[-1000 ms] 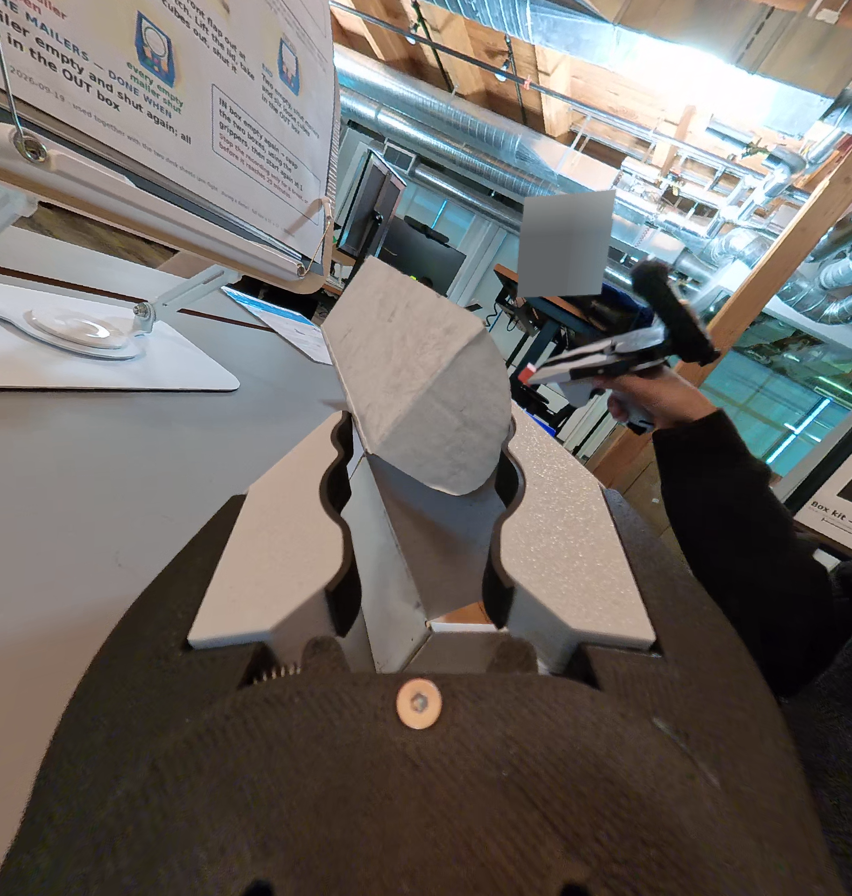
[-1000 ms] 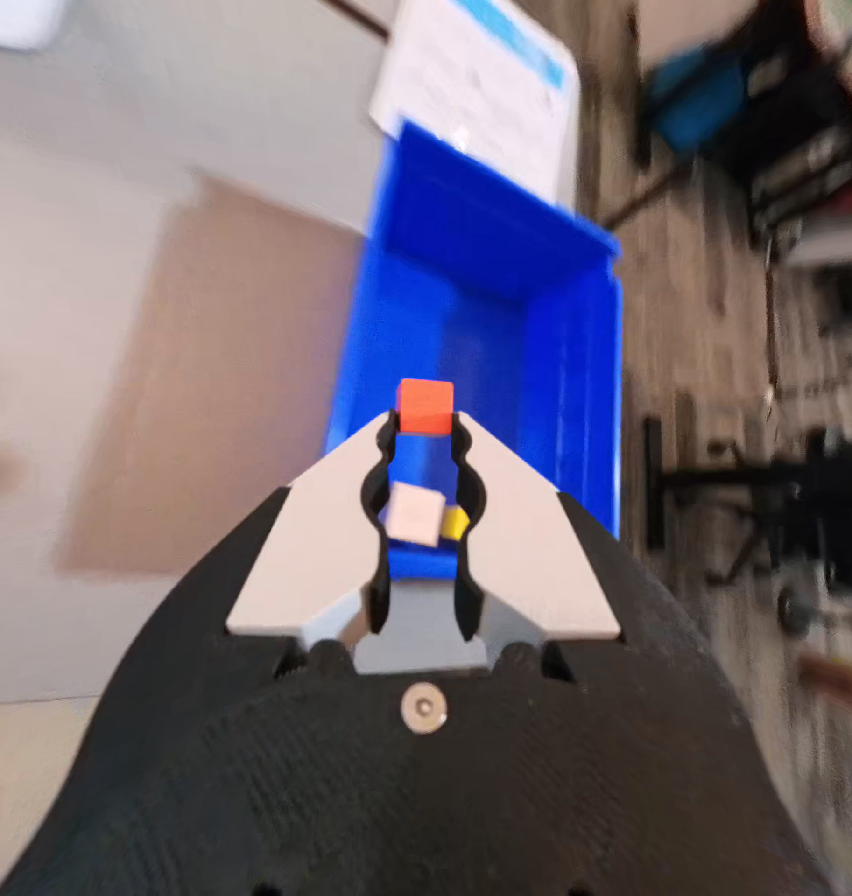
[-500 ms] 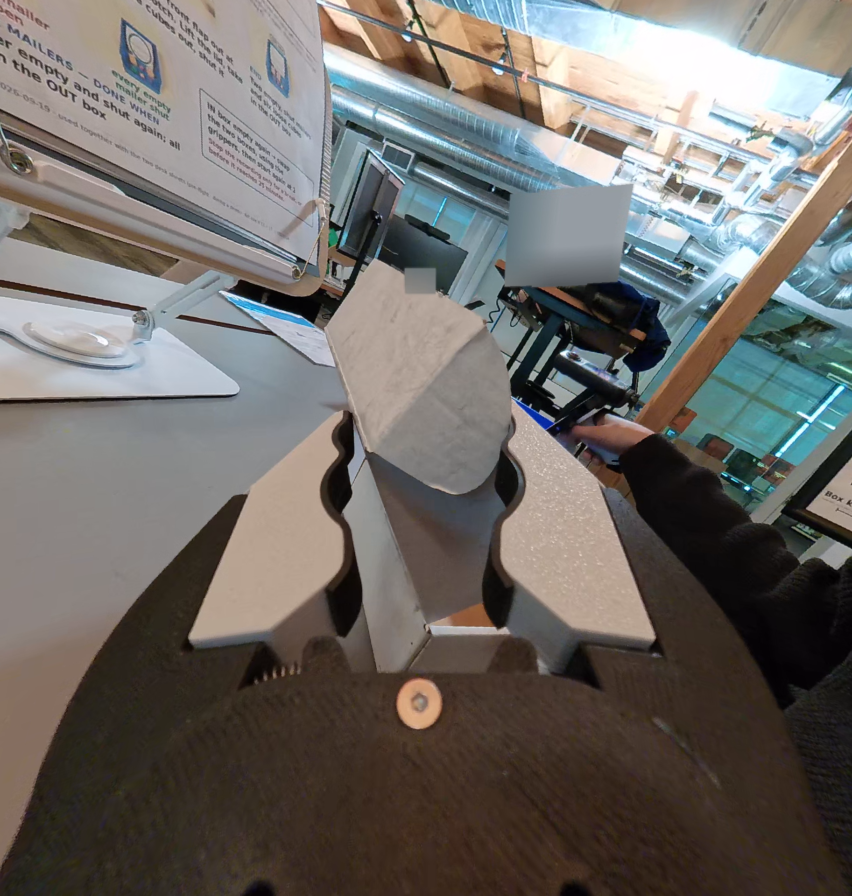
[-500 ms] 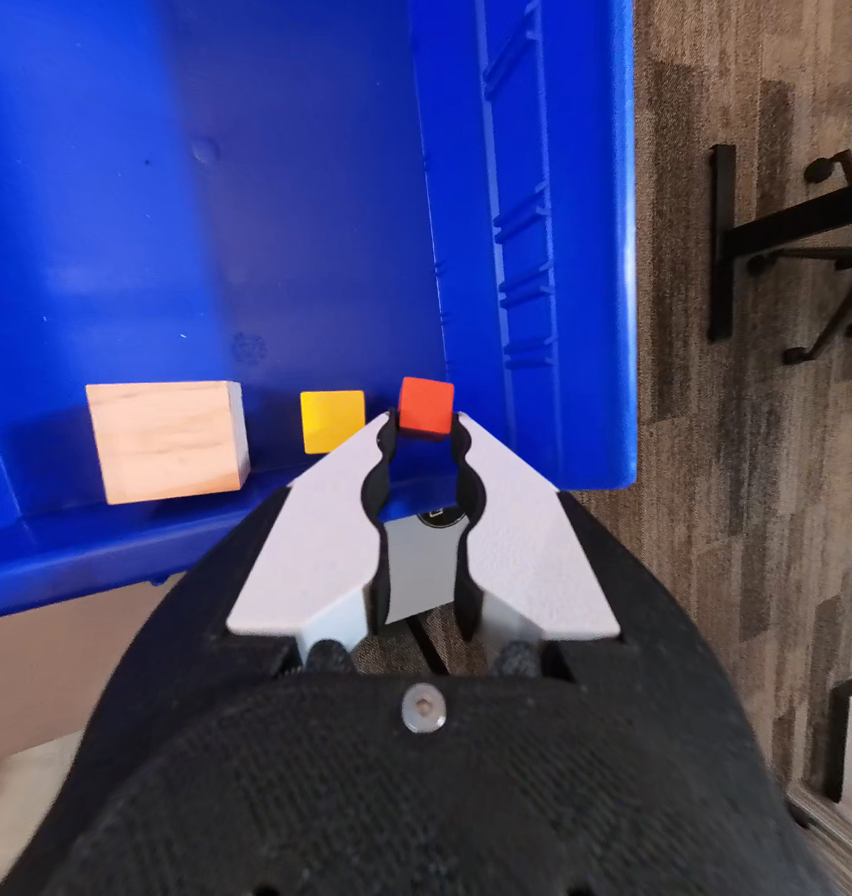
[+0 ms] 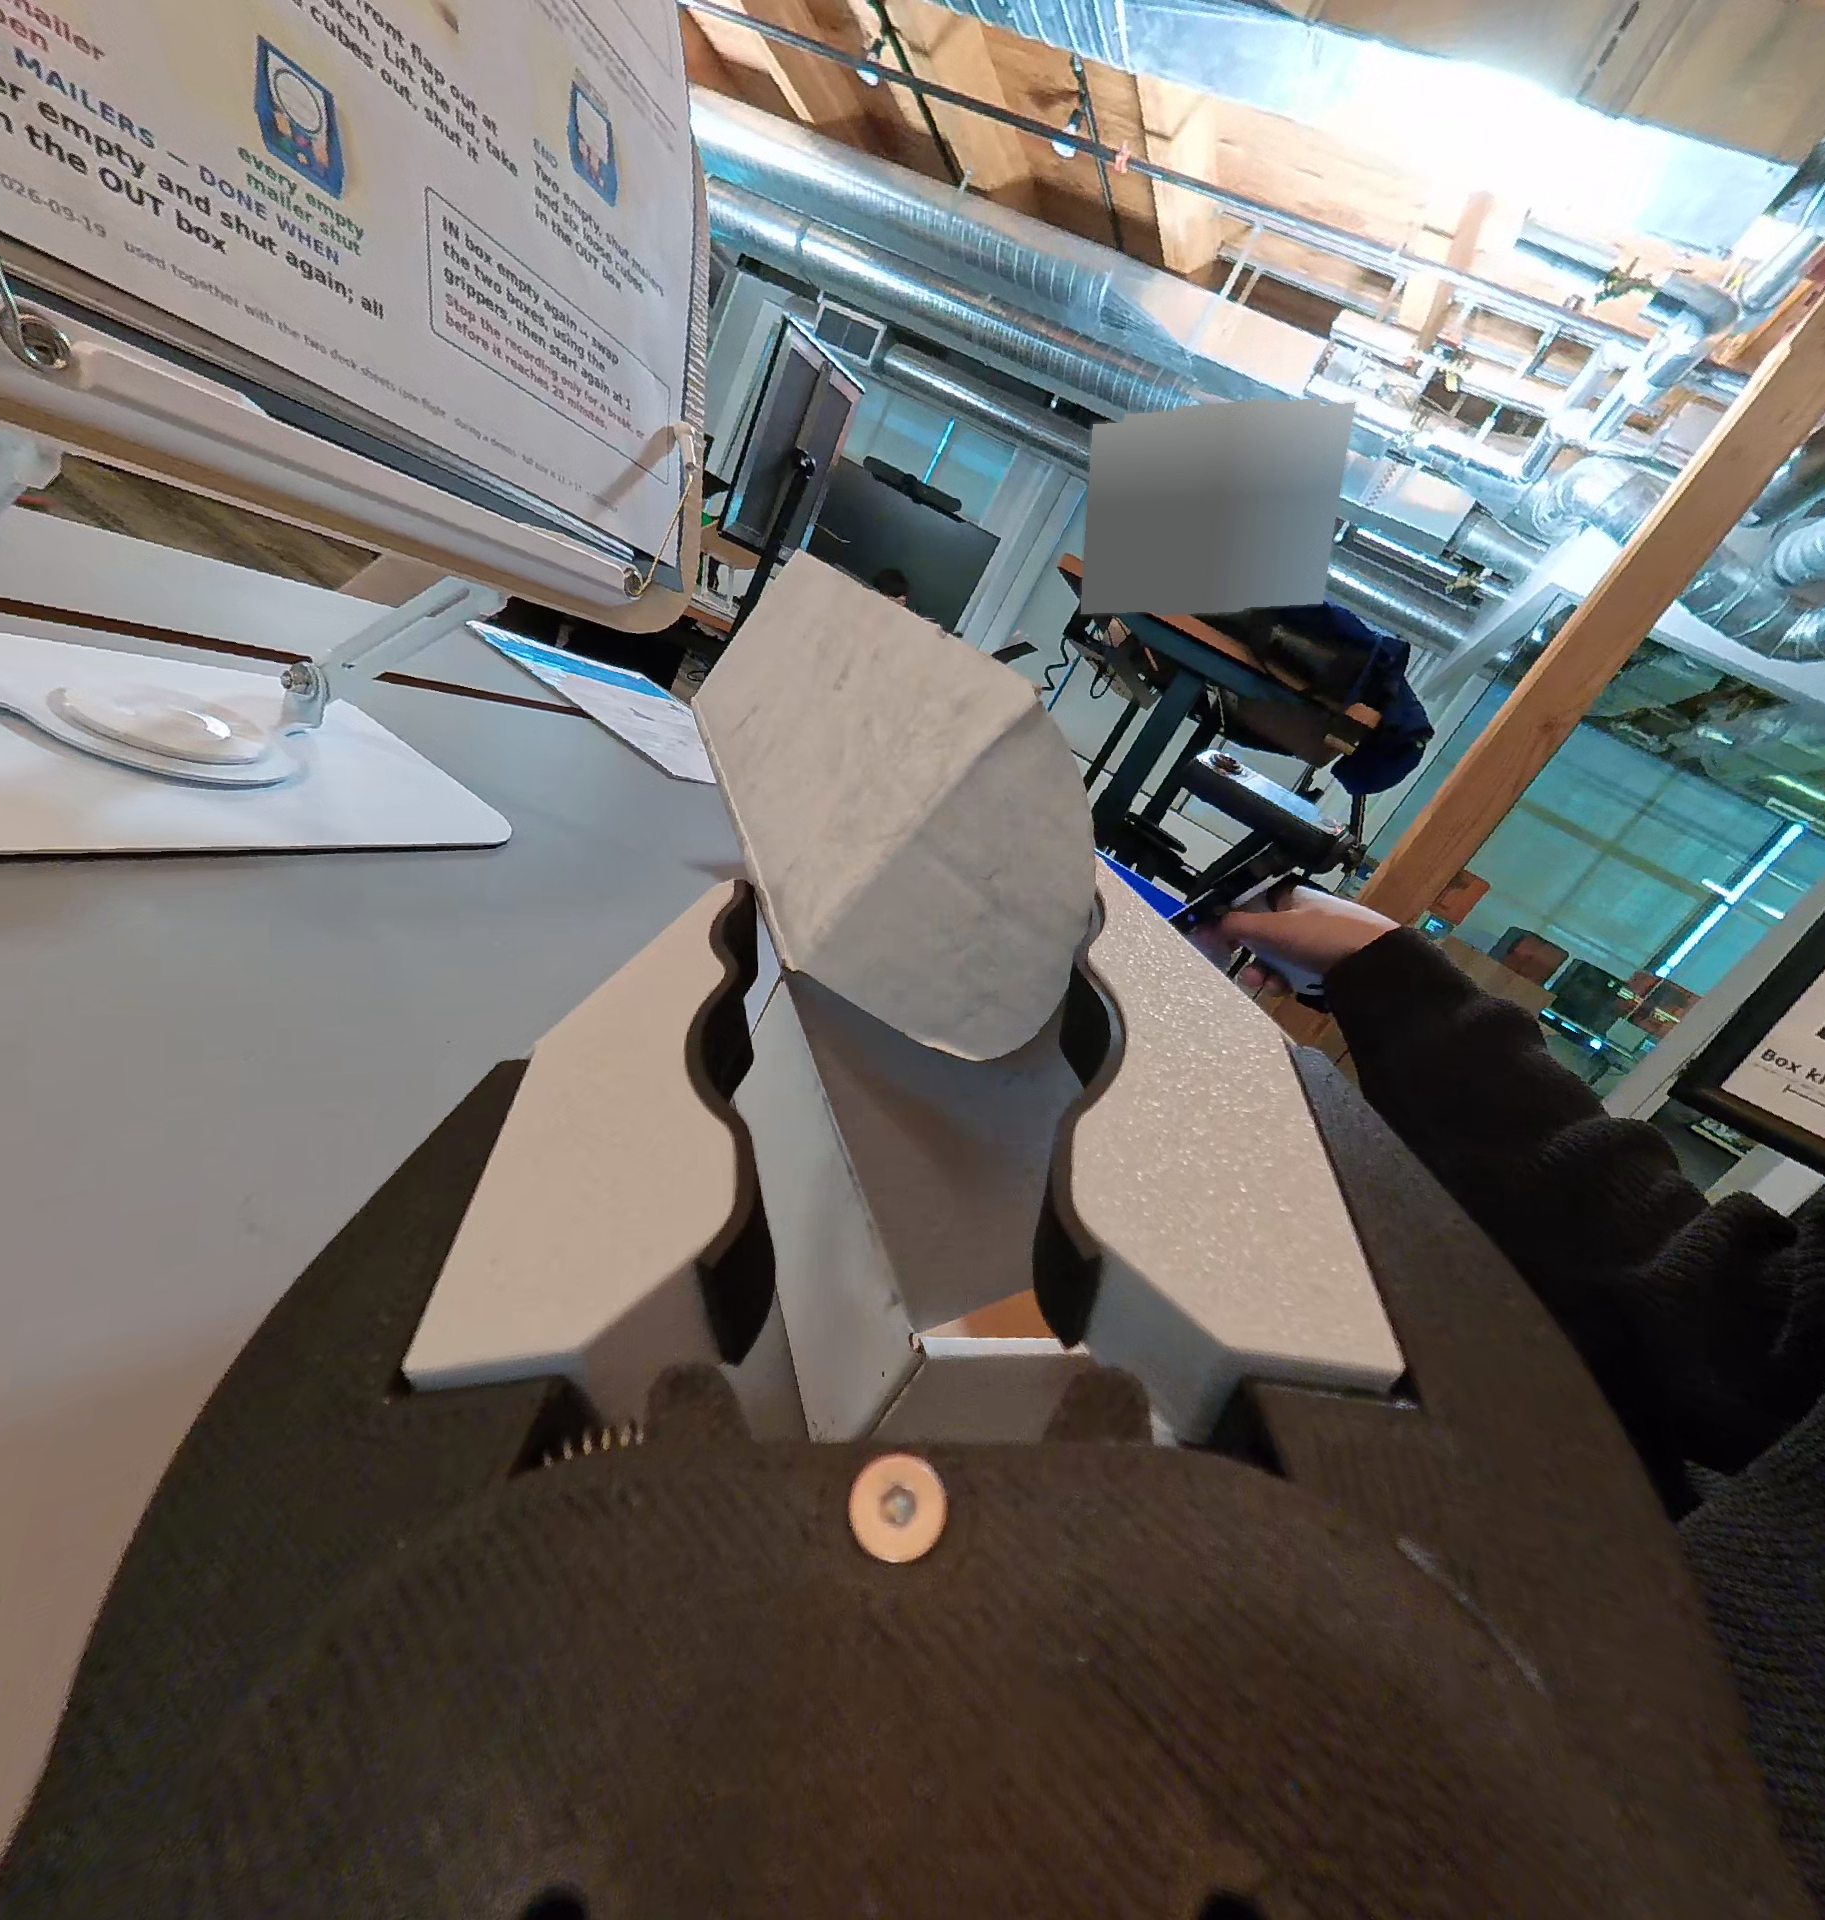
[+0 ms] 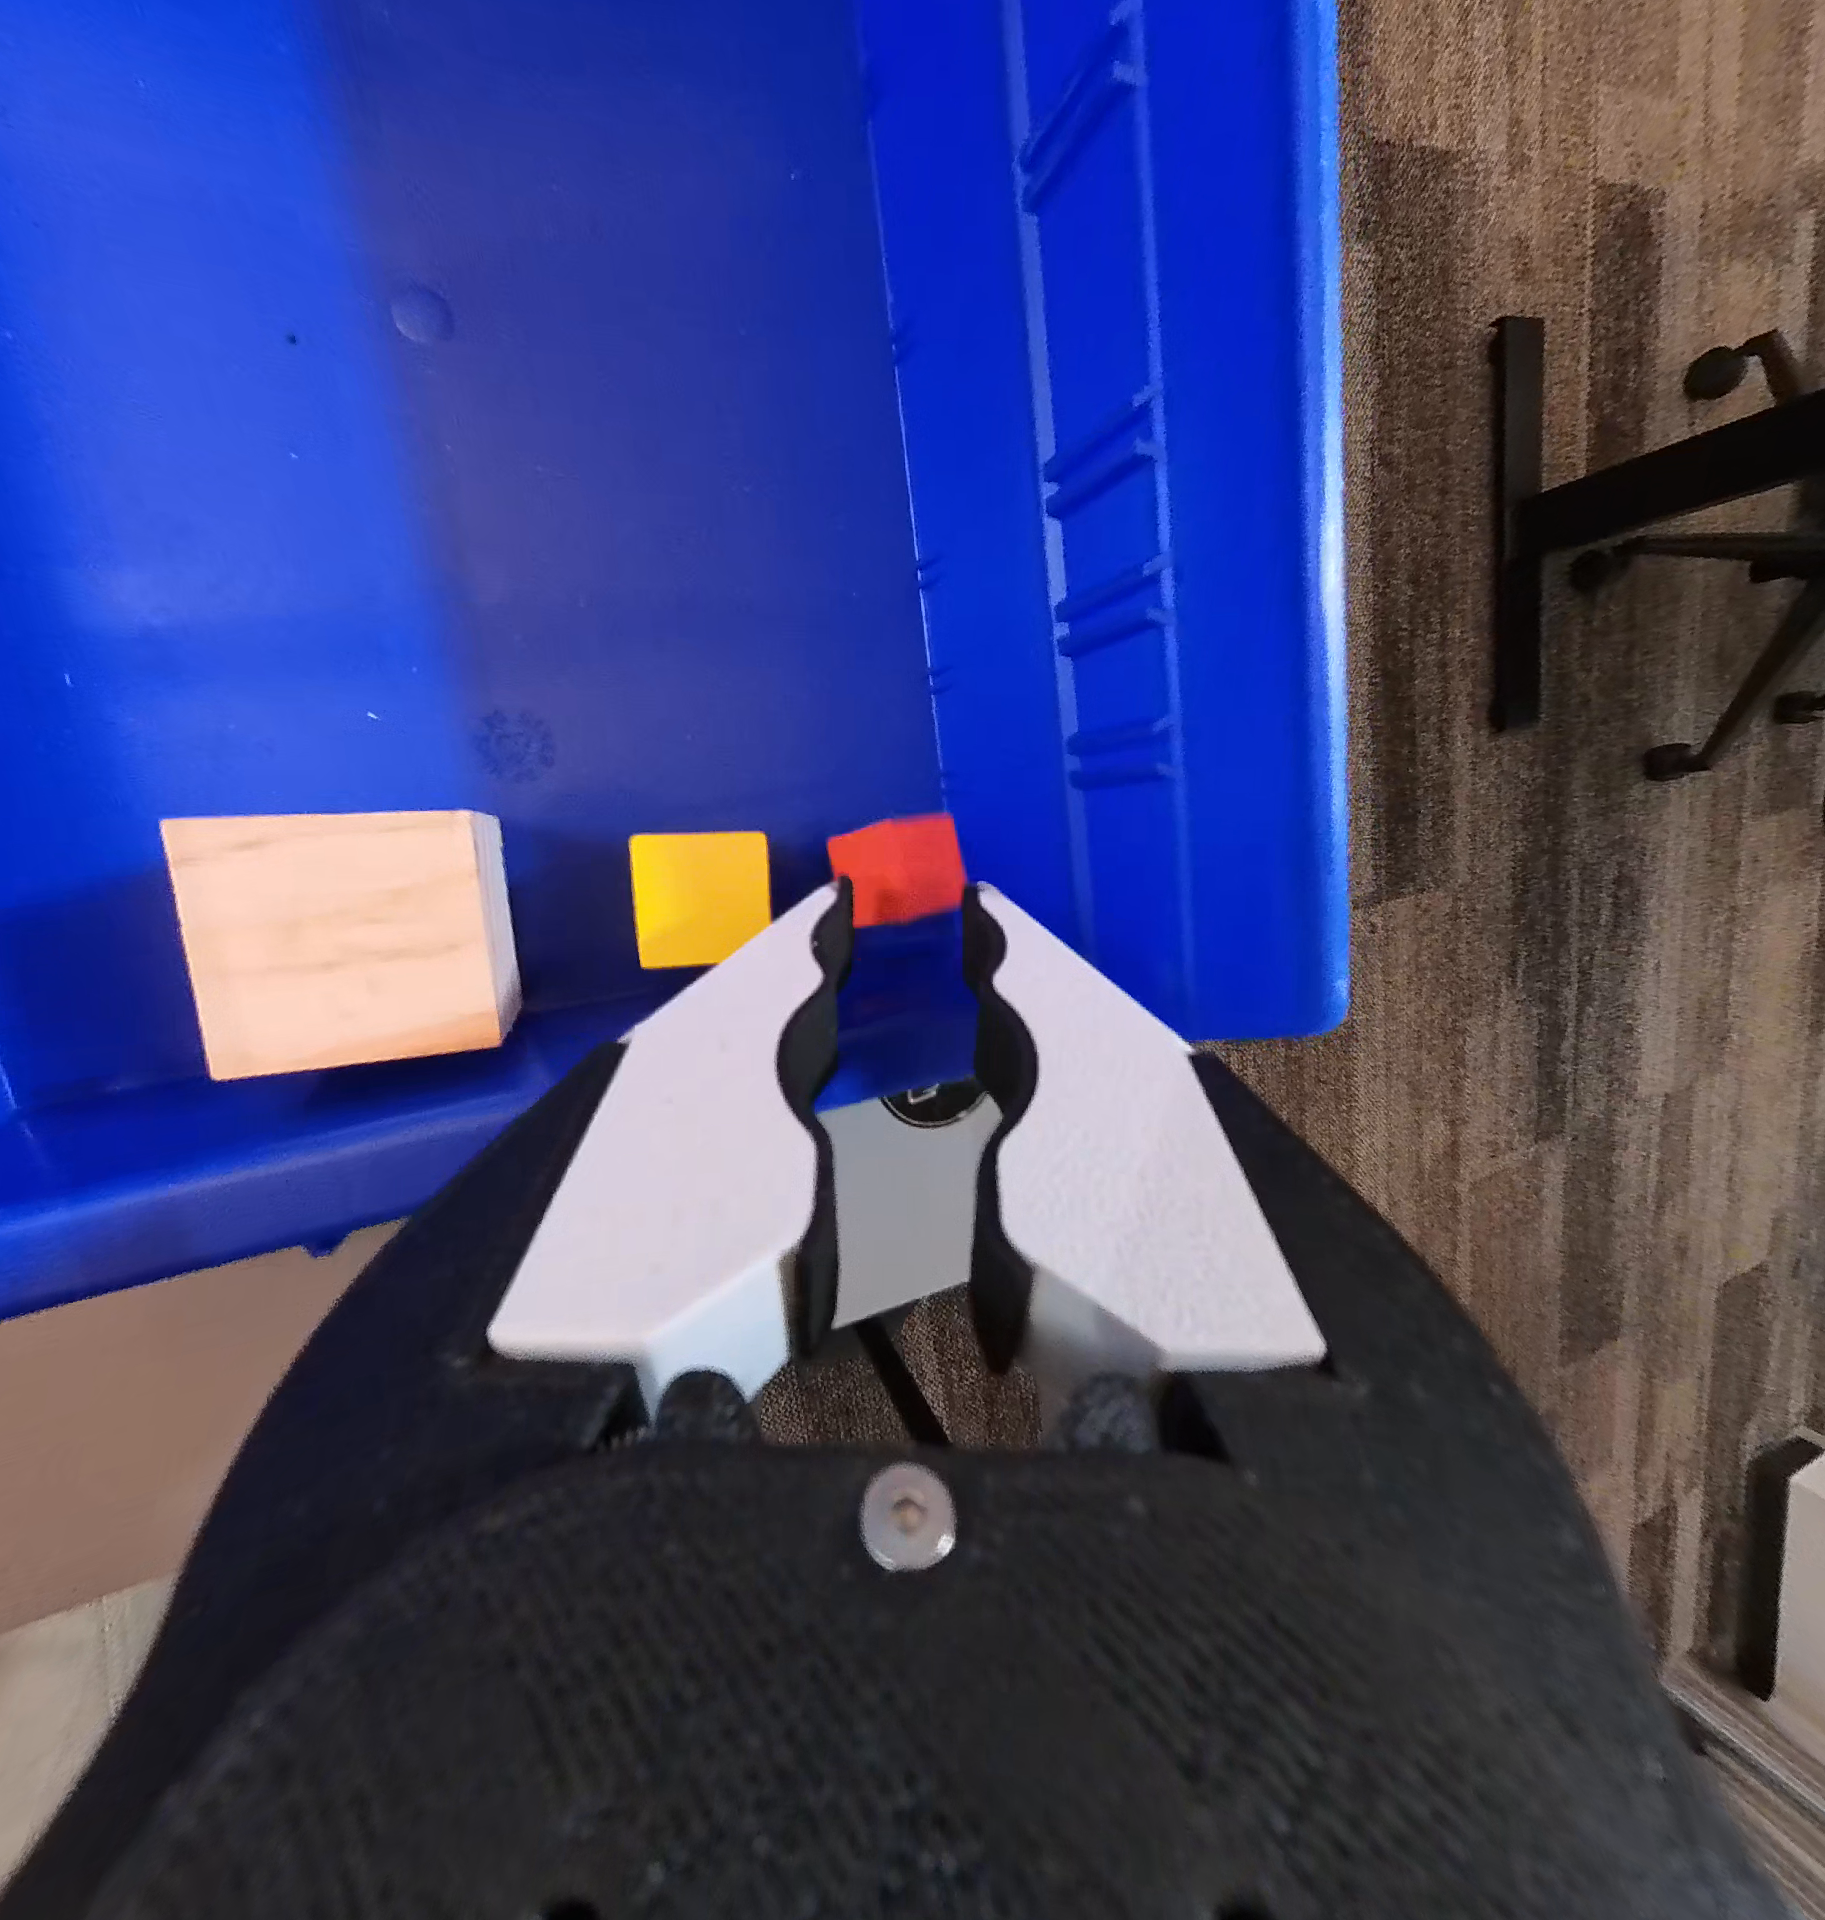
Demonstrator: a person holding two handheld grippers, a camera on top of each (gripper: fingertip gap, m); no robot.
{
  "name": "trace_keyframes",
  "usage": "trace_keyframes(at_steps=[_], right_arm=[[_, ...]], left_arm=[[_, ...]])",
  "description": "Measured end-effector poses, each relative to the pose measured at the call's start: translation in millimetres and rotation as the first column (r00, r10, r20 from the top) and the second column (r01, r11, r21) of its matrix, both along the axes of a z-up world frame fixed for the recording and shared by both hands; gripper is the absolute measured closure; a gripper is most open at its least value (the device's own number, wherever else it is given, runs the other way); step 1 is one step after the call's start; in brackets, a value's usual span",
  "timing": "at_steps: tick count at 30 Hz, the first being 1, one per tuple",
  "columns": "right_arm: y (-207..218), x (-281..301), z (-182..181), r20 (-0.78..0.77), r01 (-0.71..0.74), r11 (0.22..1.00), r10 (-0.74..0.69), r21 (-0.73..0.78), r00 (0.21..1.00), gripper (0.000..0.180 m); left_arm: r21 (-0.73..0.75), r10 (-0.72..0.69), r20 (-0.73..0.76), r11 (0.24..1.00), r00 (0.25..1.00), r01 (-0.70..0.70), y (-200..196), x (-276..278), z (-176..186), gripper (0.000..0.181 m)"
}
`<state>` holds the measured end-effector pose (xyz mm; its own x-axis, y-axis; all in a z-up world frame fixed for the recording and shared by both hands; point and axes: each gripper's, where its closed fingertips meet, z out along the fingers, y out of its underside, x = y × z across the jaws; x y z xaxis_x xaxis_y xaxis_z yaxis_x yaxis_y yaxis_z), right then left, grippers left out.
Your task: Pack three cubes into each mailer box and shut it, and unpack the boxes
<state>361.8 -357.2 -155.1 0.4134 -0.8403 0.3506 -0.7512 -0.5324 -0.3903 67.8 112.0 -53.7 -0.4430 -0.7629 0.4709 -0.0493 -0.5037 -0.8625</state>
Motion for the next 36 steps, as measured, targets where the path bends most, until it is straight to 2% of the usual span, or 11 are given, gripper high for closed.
trace_keyframes(at_steps=[10, 13, 15, 17, 21, 23, 25, 27, 29, 33, 36], right_arm=[[10.0, 0.3, 24.9, 0.073, -0.029, 1.000, 0.030, -0.005, 0.997, 0.163], [41.7, -3.5, 44.2, 0.124, -0.111, 0.990, 0.100, 0.085, 0.987, 0.167], [107.9, -26.5, 67.4, 0.140, -0.295, 0.885, 0.262, 0.361, 0.955, 0.166], [166.4, -59.8, 107.9, 0.212, -0.446, 0.689, 0.401, 0.571, 0.891, 0.165], [239.1, -119.8, 149.5, 0.325, -0.614, 0.457, 0.563, 0.644, 0.760, 0.166], [279.8, -152.7, 142.7, 0.357, -0.667, 0.350, 0.634, 0.658, 0.686, 0.164], [315.2, -182.1, 116.5, 0.372, -0.686, 0.271, 0.678, 0.675, 0.634, 0.162], [336.9, -204.2, 78.5, 0.346, -0.672, 0.248, 0.705, 0.698, 0.620, 0.155], [345.5, -213.2, 51.5, 0.337, -0.643, 0.255, 0.682, 0.722, 0.649, 0.157], [339.7, -218.4, 51.0, 0.373, -0.601, 0.188, 0.632, 0.777, 0.680, 0.159], [332.5, -202.9, 40.3, 0.372, -0.585, 0.224, 0.585, 0.780, 0.720, 0.156]], left_arm=[[0.003, 0.001, 0.002, 1.000, 1.000, -0.001, -0.4, -0.1, 0.2, 0.123], [0.003, 0.000, 0.002, 1.000, 1.000, 0.000, -0.4, -0.2, 0.4, 0.123], [0.005, -0.001, 0.003, 1.000, 1.000, 0.001, -0.4, -0.3, 0.4, 0.123], [0.007, -0.001, 0.003, 1.000, 1.000, 0.001, -0.3, -0.2, 0.4, 0.123], [0.012, 0.000, 0.007, 1.000, 1.000, 0.000, -0.4, -1.1, 1.1, 0.123], [0.017, 0.002, 0.014, 1.000, 1.000, -0.003, -0.8, -2.1, 2.6, 0.123], [0.028, 0.003, 0.020, 1.000, 1.000, -0.003, -1.9, -3.2, 3.6, 0.123], [0.038, 0.000, 0.023, 0.999, 1.000, 0.000, -3.8, -4.7, 4.9, 0.122], [0.055, 0.000, 0.024, 0.998, 1.000, -0.001, -5.0, -7.6, 7.3, 0.121], [0.069, 0.083, 0.048, 0.994, 0.995, -0.086, 13.5, -33.3, 21.2, 0.107], [0.009, 0.183, 0.059, 0.983, 0.981, -0.184, 36.4, -57.2, 19.3, 0.111]])
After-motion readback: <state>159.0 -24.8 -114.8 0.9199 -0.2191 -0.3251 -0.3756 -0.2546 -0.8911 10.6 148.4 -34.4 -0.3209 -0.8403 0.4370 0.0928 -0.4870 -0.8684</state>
